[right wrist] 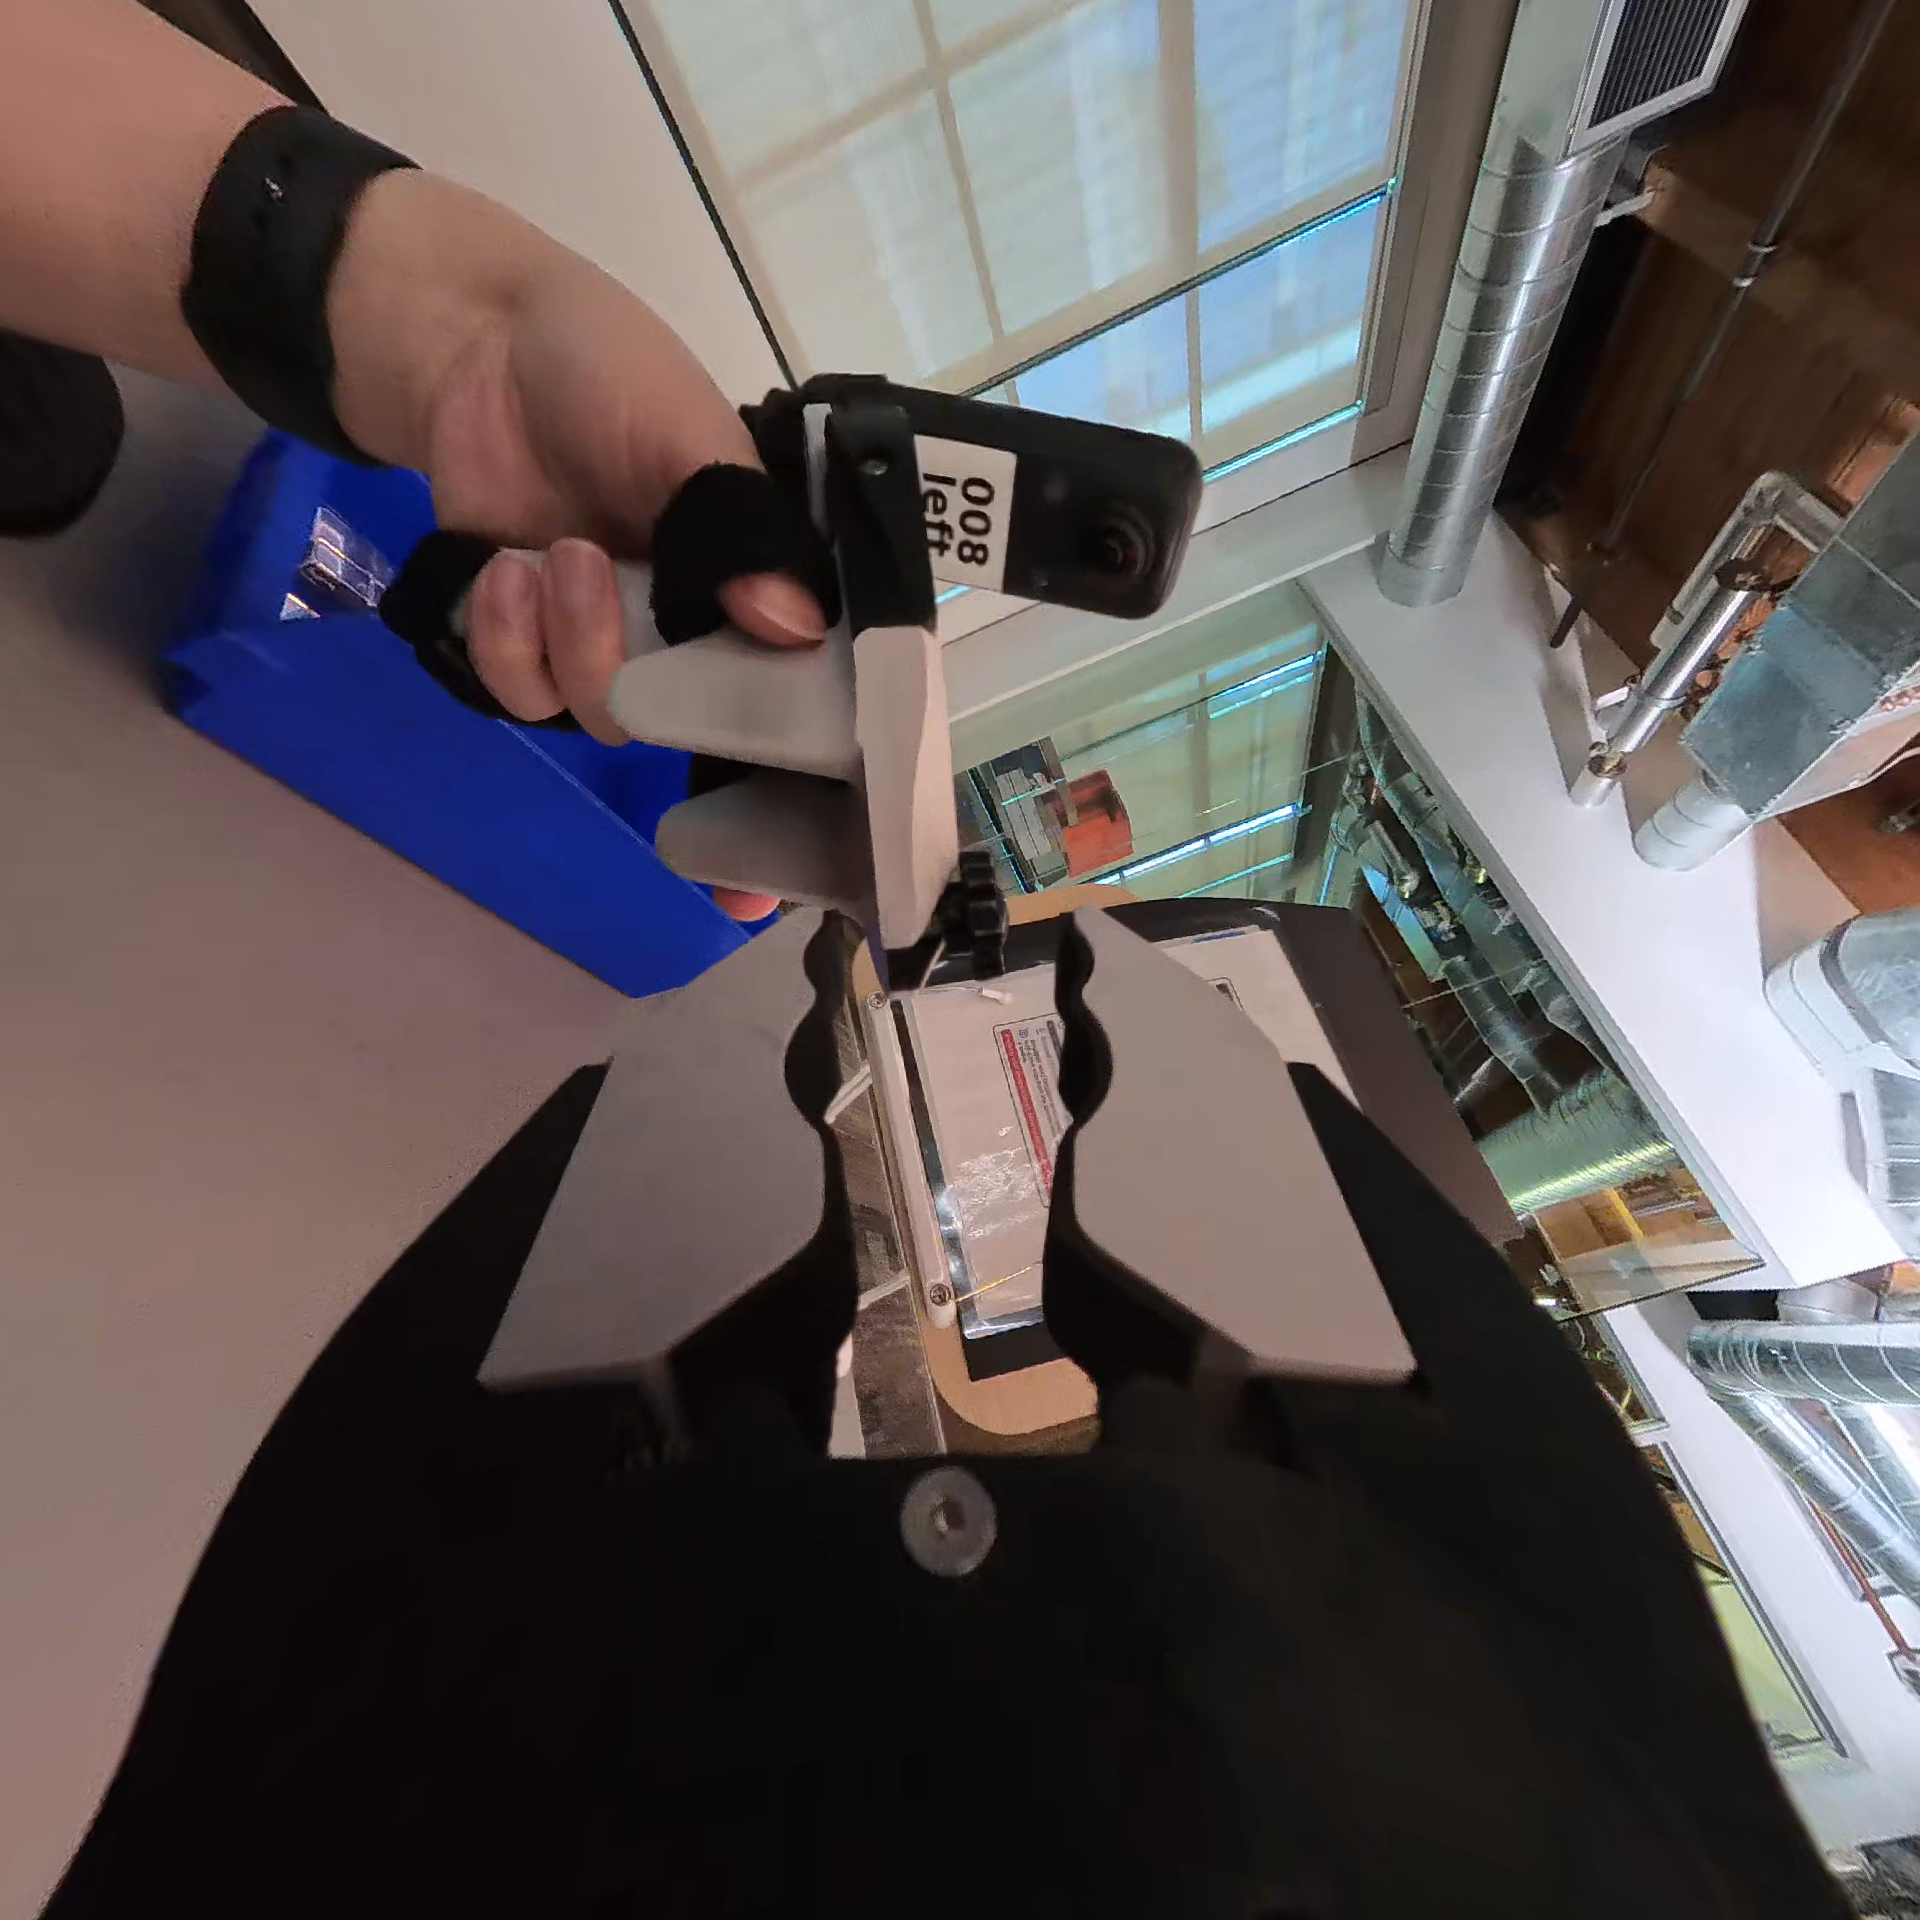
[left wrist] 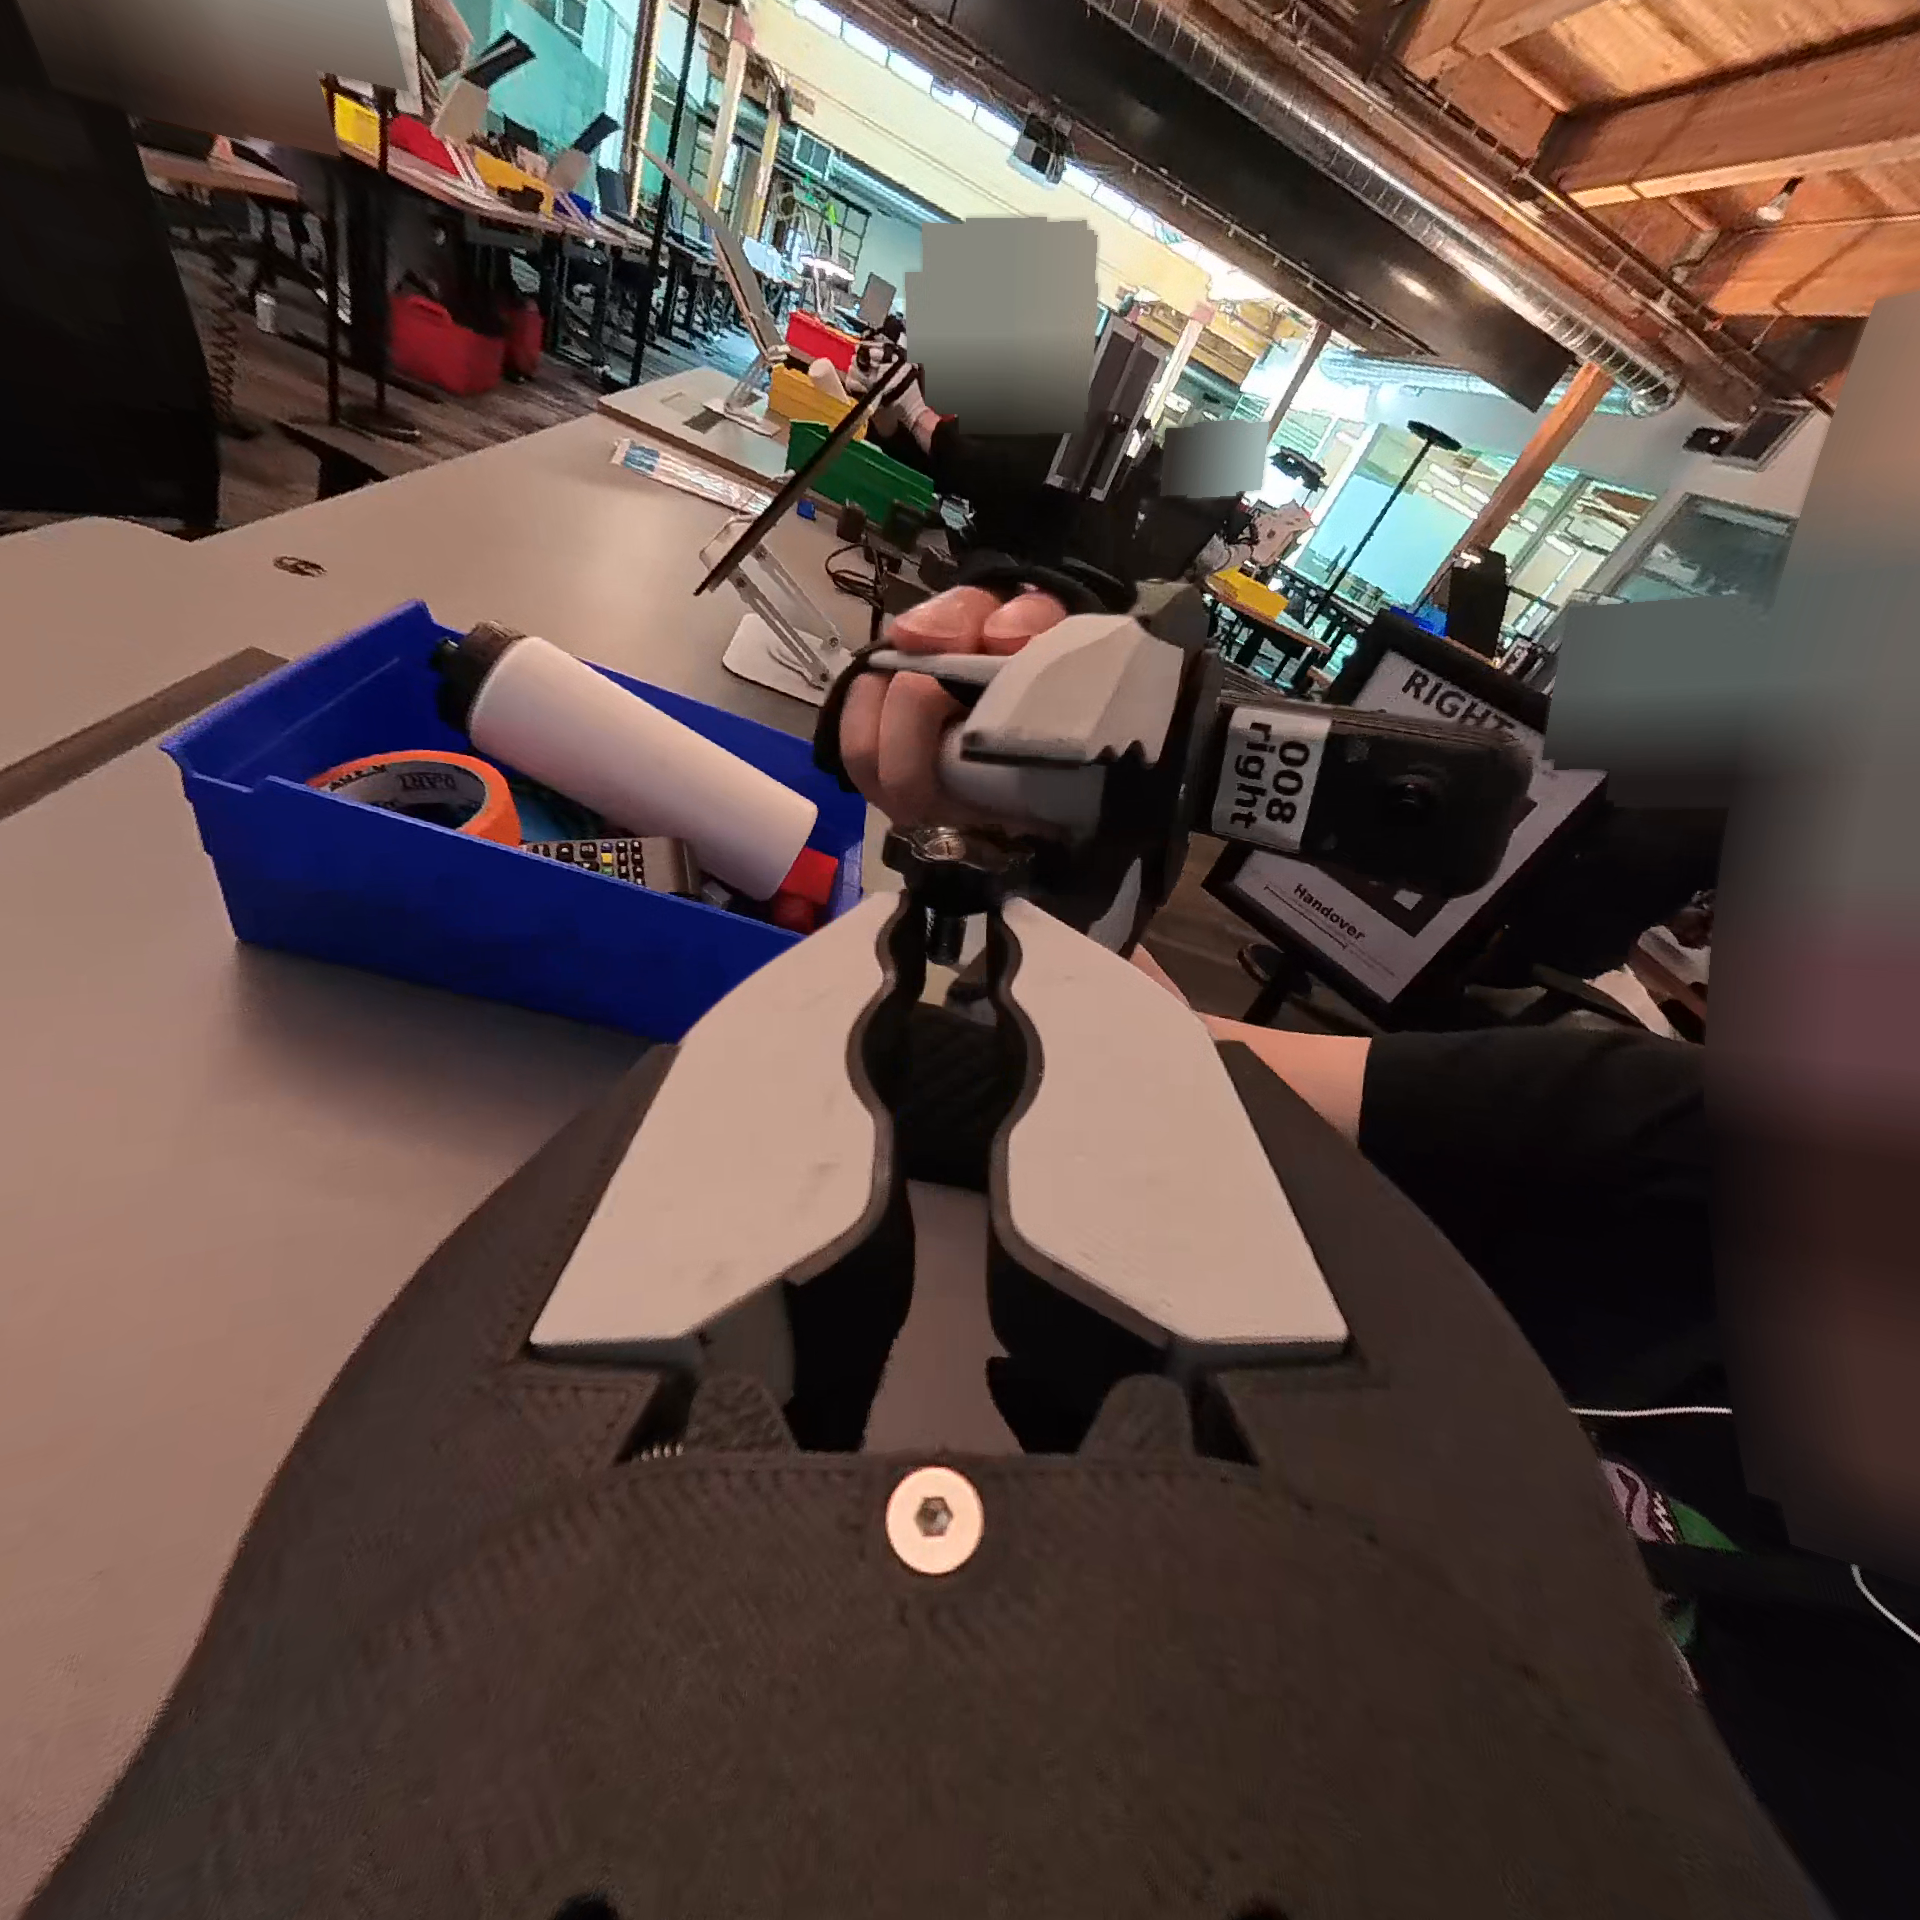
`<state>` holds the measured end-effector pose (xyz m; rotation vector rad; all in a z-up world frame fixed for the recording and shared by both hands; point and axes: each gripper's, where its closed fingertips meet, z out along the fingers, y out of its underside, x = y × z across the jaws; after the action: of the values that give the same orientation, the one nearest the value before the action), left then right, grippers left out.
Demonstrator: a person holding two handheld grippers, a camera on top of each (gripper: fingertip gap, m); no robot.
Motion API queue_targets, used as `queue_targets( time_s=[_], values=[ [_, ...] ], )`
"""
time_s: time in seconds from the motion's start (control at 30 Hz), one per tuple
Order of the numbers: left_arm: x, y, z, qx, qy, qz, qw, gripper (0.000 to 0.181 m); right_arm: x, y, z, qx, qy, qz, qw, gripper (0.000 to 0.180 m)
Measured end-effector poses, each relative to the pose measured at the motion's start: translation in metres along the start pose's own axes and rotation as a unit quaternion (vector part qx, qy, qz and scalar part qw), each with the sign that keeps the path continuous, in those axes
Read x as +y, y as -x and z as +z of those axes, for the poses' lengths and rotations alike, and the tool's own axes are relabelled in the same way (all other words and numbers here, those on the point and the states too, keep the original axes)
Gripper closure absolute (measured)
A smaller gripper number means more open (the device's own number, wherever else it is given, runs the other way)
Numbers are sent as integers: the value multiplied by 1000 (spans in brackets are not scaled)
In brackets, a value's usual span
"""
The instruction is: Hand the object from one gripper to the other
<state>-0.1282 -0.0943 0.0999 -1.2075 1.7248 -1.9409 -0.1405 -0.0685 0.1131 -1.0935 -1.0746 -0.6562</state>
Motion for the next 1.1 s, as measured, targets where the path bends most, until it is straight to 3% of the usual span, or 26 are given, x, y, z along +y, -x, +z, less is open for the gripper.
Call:
queue_targets(
  time_s=[0.2,0.27,0.33,0.4,0.47,0.5,0.6,0.67,0.73,0.87,1.1],
  values=[
    [4,-4,4,17,9,-5,1000,170,4,4,3,-7,11,-2,1000,154],
    [1,-7,4,31,6,-9,999,166,3,2,1,-19,4,46,999,154],
    [-4,-7,0,25,3,12,1000,148,7,-2,-1,-41,3,121,992,154],
    [-11,1,-6,-28,-10,91,995,142,13,-5,-5,-77,0,226,971,155],
    [-18,12,-11,-114,-16,221,968,140,20,-6,-9,-127,4,349,929,155],
    [-20,18,-13,-167,-10,293,941,138,21,-7,-11,-149,4,410,900,155],
    [-23,25,-13,-295,16,485,823,138,13,-11,-16,-215,-21,568,794,155],
    [-19,28,-6,-336,35,544,768,141,12,-11,-16,-230,-18,624,746,155],
    [-19,27,3,-347,26,552,758,137,12,-6,-14,-239,-3,649,722,155],
    [-25,16,6,-342,-24,561,753,146,11,-2,-10,-234,12,665,709,155],
    [-23,13,9,-347,-17,588,730,156,3,1,-8,-250,4,687,682,155]
  ],
)
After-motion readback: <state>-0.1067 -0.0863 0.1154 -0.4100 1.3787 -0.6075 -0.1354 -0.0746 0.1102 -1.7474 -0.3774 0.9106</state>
